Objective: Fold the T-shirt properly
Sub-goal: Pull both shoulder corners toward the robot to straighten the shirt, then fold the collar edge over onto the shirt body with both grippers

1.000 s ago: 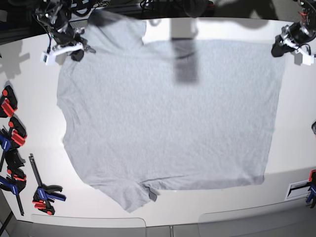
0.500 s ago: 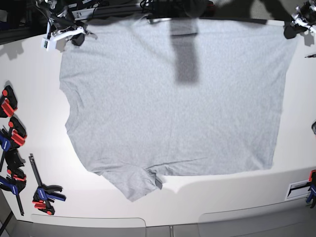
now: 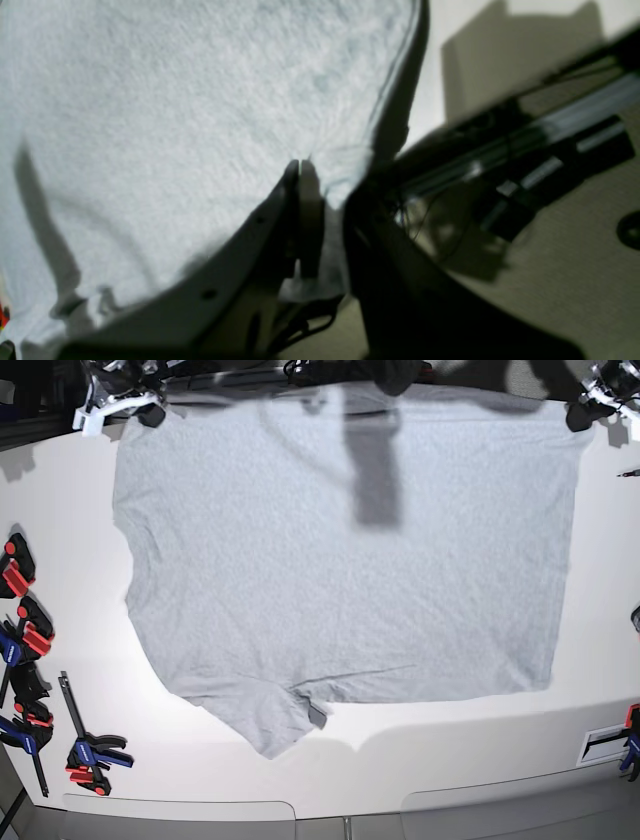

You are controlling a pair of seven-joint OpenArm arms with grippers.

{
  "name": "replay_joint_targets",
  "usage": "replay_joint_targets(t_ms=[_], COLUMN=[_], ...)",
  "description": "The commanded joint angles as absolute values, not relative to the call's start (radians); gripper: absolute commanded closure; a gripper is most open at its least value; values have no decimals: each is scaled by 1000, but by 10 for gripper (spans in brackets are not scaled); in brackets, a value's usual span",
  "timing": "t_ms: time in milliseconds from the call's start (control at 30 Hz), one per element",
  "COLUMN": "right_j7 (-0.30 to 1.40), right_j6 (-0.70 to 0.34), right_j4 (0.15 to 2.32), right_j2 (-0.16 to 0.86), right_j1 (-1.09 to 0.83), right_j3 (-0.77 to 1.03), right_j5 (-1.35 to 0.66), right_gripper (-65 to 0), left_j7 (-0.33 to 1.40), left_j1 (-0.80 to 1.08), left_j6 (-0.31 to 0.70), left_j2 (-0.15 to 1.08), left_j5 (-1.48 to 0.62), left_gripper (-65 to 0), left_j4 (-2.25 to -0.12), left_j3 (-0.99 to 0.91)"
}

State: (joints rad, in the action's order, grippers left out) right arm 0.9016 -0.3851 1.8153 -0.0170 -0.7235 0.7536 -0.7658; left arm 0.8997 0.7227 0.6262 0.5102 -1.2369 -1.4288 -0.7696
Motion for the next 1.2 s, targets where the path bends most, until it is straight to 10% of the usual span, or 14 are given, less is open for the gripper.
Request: replay_joint_targets(t_ms=[0,733,1167], right_j7=[896,995,831], right_j6=[-408,-551,-450], right_j4=[1845,1897,1896], right_j2=[-9,-2,19], right_j1=[-733,-664,-403], right_j3=[786,908,507], right_j5=[-795,-1017,-498], right_gripper=[0,0,0], left_j7=[891,860,807], left_j1=[738,745,592], left_j6=[634,634,633], left_j2=[529,510,511], left_j5=[-1249,-1253,-1118], left_gripper=[0,0,0], left_j4=[-1453,-1479,-1479], left_j3=[-786,-785,-783])
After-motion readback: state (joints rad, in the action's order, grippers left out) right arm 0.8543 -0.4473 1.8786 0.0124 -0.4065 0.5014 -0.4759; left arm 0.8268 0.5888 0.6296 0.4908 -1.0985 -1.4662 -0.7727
